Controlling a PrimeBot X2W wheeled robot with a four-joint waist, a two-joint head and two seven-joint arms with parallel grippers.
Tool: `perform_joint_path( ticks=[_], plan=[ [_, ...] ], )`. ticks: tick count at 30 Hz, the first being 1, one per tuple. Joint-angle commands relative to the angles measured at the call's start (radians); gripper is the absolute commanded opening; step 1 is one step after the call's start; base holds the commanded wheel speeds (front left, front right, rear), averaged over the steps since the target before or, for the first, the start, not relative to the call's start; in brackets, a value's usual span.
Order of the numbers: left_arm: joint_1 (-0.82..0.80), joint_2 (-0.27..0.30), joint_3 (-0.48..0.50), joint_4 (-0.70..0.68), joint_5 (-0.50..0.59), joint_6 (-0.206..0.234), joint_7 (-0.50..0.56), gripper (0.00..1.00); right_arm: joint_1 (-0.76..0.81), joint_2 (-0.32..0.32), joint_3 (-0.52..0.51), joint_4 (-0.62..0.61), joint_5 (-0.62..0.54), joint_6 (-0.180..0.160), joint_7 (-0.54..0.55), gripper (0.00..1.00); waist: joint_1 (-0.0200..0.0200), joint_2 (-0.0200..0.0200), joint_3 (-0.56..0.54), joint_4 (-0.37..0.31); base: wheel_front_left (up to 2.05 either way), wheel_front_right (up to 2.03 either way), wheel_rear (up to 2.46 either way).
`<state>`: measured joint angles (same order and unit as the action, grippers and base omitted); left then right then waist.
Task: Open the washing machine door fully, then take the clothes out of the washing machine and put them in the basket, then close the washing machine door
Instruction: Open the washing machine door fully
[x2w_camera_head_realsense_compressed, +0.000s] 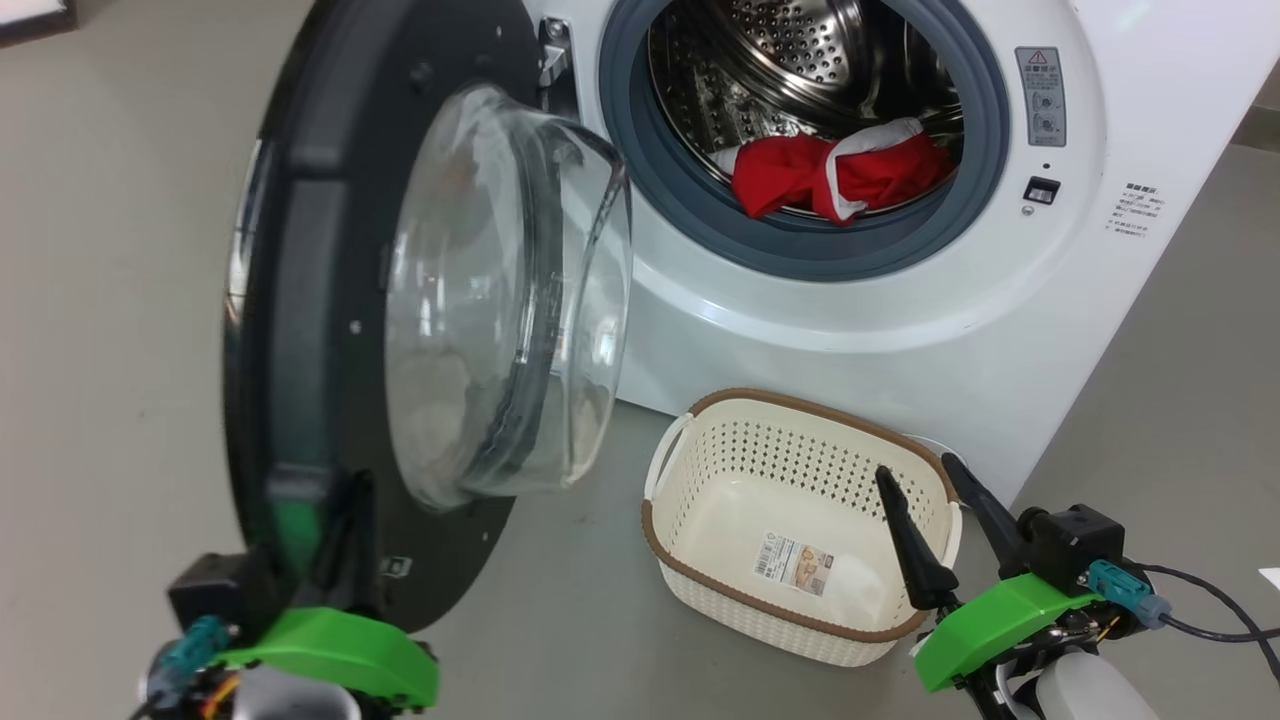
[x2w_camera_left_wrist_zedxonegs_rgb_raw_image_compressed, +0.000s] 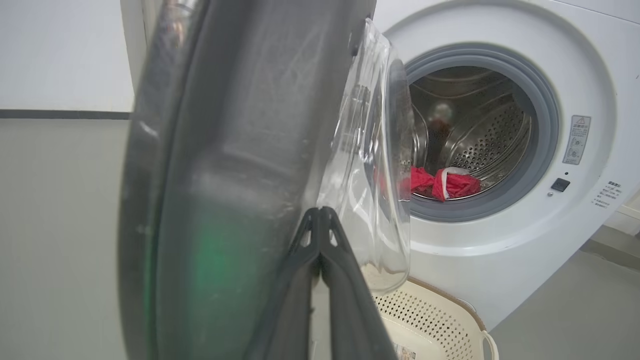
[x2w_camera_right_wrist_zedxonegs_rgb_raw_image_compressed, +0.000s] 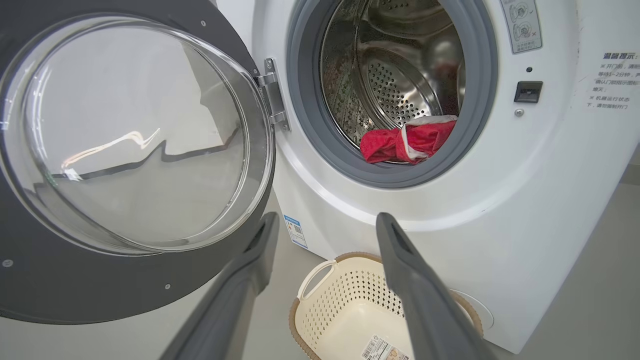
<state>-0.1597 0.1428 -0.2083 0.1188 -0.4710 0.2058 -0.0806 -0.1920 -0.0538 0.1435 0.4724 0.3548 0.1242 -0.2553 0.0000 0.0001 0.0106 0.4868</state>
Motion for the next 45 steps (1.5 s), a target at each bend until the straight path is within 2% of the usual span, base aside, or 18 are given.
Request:
perform_joint_path(
  ticks=[1,16,24,32,45],
  plan=[
    [-0.013,0.041,0.069,-0.013,-0.010,0.016,-0.014,0.00,-0.018,0.004,0.016,-0.027,-0.008,0.007,-0.006,1.00,0.0000,-0.0001,-0.001,-0.001,0.00,0.00,0.00],
    [-0.078,0.116,0.191,0.121,-0.076,0.021,-0.032,0.00,-0.006,0.002,0.026,-0.031,-0.053,0.007,-0.006,1.00,0.0000,-0.0001,-0.003,-0.010,0.00,0.00,0.00],
    [-0.099,0.136,0.235,0.147,-0.103,0.028,-0.048,0.00,-0.029,-0.037,0.056,-0.021,-0.062,0.007,-0.006,1.00,0.0000,-0.0001,0.016,-0.014,0.00,0.00,0.00],
    [-0.129,0.162,0.290,0.210,-0.141,0.008,-0.093,0.00,-0.065,-0.071,0.087,-0.012,-0.049,0.007,-0.006,1.00,0.0000,-0.0001,0.031,-0.017,0.00,0.00,0.00],
    [-0.232,0.220,0.298,0.366,-0.139,-0.027,-0.123,0.00,-0.074,-0.096,0.131,-0.009,-0.030,0.007,-0.006,1.00,0.0000,-0.0001,0.044,-0.025,0.00,0.00,0.00]
  ],
)
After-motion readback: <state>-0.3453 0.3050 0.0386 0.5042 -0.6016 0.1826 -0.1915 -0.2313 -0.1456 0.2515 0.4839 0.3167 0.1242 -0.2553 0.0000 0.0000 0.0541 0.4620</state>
